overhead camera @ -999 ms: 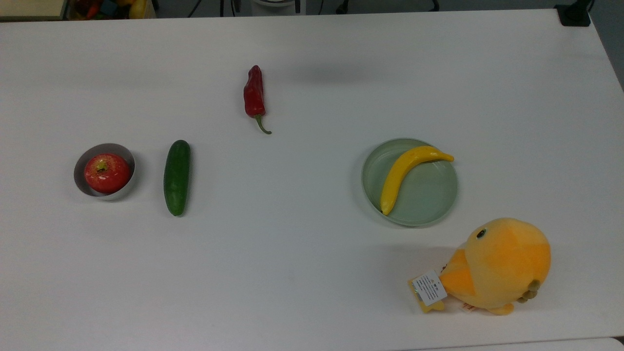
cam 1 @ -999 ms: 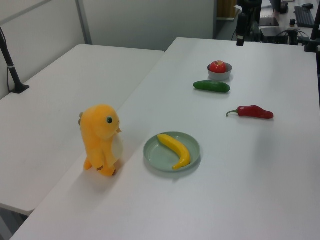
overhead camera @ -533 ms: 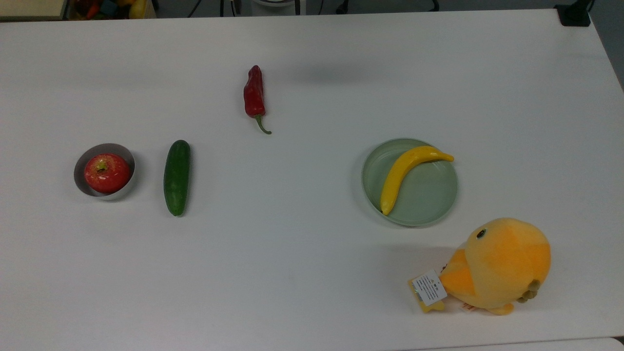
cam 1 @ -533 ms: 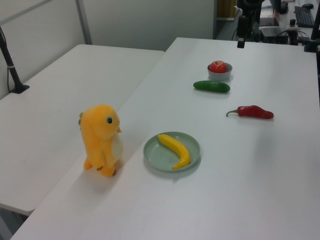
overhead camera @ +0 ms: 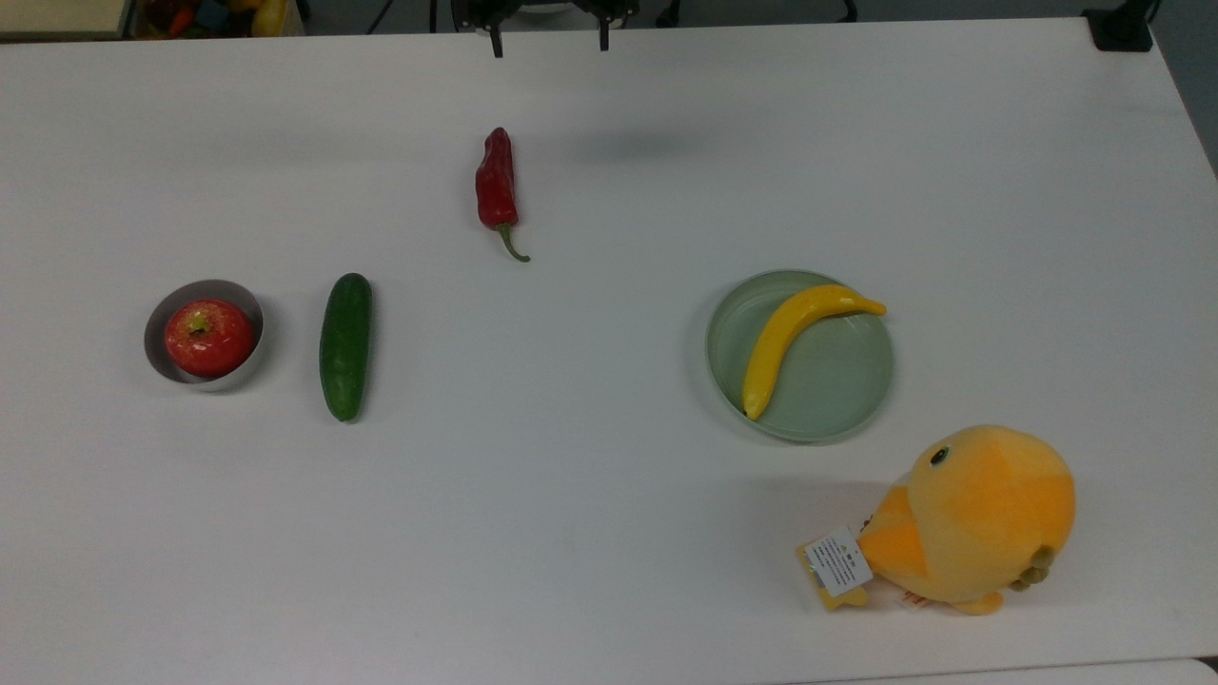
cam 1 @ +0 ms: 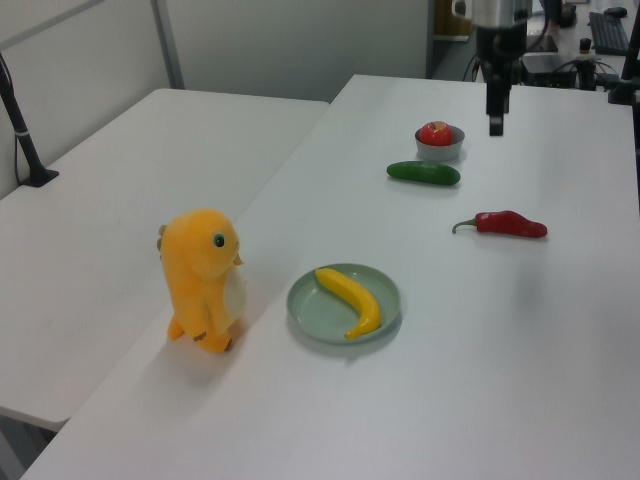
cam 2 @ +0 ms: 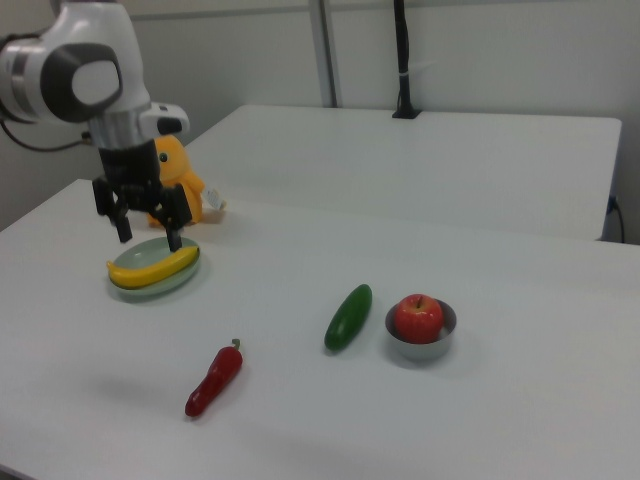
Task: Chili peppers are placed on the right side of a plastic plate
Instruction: 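Move the gripper down over the red chili pepper, then close the gripper on the chili pepper's stem end and lift it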
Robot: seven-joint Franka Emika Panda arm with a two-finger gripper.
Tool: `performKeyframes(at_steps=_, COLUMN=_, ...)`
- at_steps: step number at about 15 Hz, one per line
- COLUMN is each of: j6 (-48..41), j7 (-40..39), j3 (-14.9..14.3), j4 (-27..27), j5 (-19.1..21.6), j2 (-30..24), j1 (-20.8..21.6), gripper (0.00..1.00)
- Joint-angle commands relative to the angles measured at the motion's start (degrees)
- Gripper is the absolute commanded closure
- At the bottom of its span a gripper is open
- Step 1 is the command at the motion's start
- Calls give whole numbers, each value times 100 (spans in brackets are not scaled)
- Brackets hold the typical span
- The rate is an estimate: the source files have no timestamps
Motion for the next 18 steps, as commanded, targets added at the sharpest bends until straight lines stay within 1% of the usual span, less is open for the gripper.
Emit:
performKeyframes(at_steps=1, j6=100, j7=-554, j3=-33, j4=-564, j5=-26, j2=-143, j1=-36, gripper=0)
performKeyframes(at_steps=3, j6=266, j7=-563, j3=-51, j4=-879, j5=-35, j2=-108, j1=-237, gripper=0)
performKeyframes(at_steps=5, j6=767, j7=-563, j3=-86, j4=-1310, j5=-35, j2=-108, j1=-361, gripper=0)
performKeyframes(at_steps=6, j6=1082, j7=-546, j3=-86, j4=-1547, j5=-53, j2=-38, j1=-362, gripper=0)
performKeyframes(at_steps=7, j6=1303, j7=-545, j3=-86, j4=-1671, j5=-70, j2=50, j1=-362, gripper=0)
performKeyframes(at_steps=9, j6=1812, j7=-502, j3=-86, j4=-1952, j5=-272, j2=243, j1=-362, gripper=0)
performKeyframes(at_steps=10, j6=2137, j7=-484, j3=-95, j4=-2110, j5=-360, j2=262, j1=-370, gripper=0)
performKeyframes(at_steps=12, j6=2630, j7=-484, j3=-95, j4=-2427, j5=-387, j2=270, j1=-405, gripper=0)
performKeyframes(at_steps=15, j6=2913, j7=-484, j3=-95, j4=-2621, j5=-588, j2=323, j1=-476, gripper=0)
performKeyframes(at_steps=16, j6=2974, j7=-484, j3=-95, j4=-2674, j5=-720, j2=402, j1=-493, gripper=0)
performKeyframes(at_steps=18, j6=3228, j7=-484, j3=-95, j4=-2709, j5=-791, j2=525, j1=-555, gripper=0)
